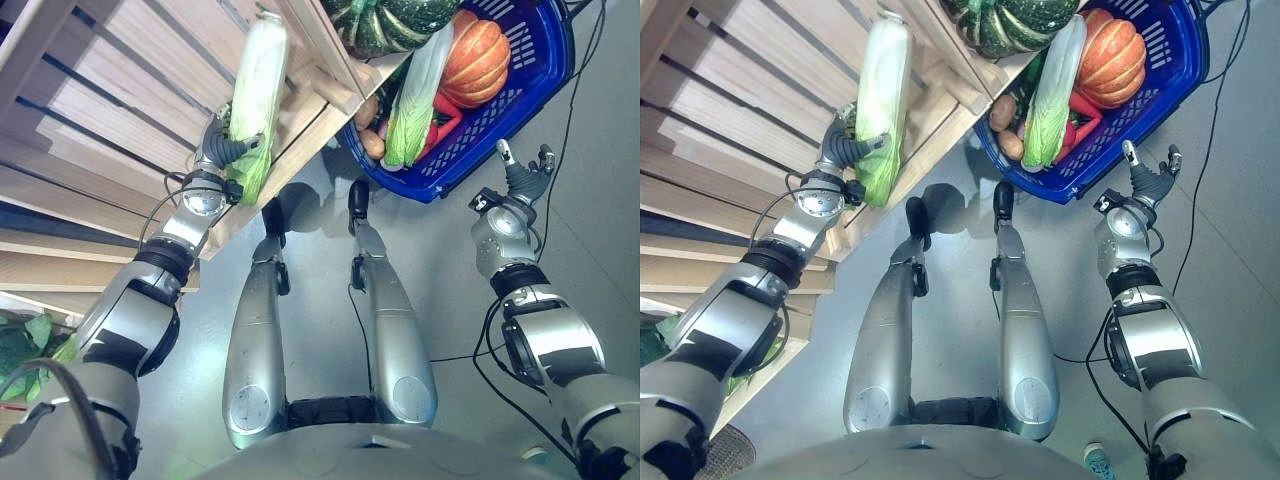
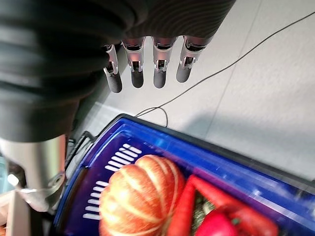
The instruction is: Pick up fruits and vegetables into the basket
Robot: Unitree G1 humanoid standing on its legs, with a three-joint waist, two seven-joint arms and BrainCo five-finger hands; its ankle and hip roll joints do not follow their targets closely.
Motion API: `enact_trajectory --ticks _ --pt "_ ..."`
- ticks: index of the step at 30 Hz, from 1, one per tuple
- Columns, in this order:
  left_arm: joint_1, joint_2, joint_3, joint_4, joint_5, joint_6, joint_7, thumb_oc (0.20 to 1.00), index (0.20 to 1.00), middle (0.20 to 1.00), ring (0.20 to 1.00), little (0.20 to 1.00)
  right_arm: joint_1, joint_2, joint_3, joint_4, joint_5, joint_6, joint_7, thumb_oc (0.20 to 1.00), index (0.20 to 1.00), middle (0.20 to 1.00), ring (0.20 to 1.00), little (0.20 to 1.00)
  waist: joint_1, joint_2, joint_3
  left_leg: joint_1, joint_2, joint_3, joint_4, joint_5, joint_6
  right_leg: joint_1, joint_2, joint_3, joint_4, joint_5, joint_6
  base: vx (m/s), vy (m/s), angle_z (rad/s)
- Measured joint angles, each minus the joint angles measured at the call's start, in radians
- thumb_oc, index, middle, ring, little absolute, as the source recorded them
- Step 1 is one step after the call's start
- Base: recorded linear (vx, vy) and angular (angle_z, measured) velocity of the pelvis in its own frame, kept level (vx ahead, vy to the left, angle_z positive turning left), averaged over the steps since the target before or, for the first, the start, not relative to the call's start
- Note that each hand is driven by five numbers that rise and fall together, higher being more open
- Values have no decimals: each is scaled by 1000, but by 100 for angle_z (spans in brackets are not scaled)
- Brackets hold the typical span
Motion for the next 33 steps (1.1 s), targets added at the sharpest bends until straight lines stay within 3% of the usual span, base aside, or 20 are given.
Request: enact_trajectory --ticks 4,14,21,27,30,33 --pt "33 14 13 -90 1 -59 15 200 200 200 200 200 21 18 -1 -89 -1 -20 -19 1000 1000 1000 1000 1000 1 1 1 0 1 -8 -17 11 -4 -1 1 -9 -7 0 -1 -3 -7 5" --pt "125 50 86 -284 128 -95 65 200 200 200 200 200 113 27 -1 -405 -29 -103 -11 1000 1000 1000 1000 1000 24 1 1 3 2 -9 -35 15 -6 -4 2 -12 -12 6 -9 0 0 0" --pt "138 97 109 -401 255 -123 84 200 200 200 200 200 156 48 -2 -606 -28 -120 148 1000 1000 1000 1000 1000 23 1 2 13 1 -10 -35 16 -6 5 2 -12 -11 3 -5 0 0 0" --pt "112 105 106 -515 376 -146 80 200 200 200 200 200 200 68 11 -762 -16 -114 365 1000 1000 1000 1000 1000 7 1 2 13 2 -8 -35 18 -6 5 2 -11 -12 3 -4 0 0 0" --pt "105 117 106 -522 421 -146 59 200 200 200 200 200 211 62 53 -833 -2 -68 490 1000 1000 1000 1000 1000 -9 1 2 13 3 -7 -37 18 -7 5 3 -11 -14 3 -4 0 0 0" --pt "99 117 105 -522 447 -147 41 200 200 200 200 200 207 61 69 -840 0 -44 550 1000 1000 1000 1000 1000 -10 1 2 13 3 -7 -39 18 -7 3 3 -11 -14 3 -4 0 0 0"
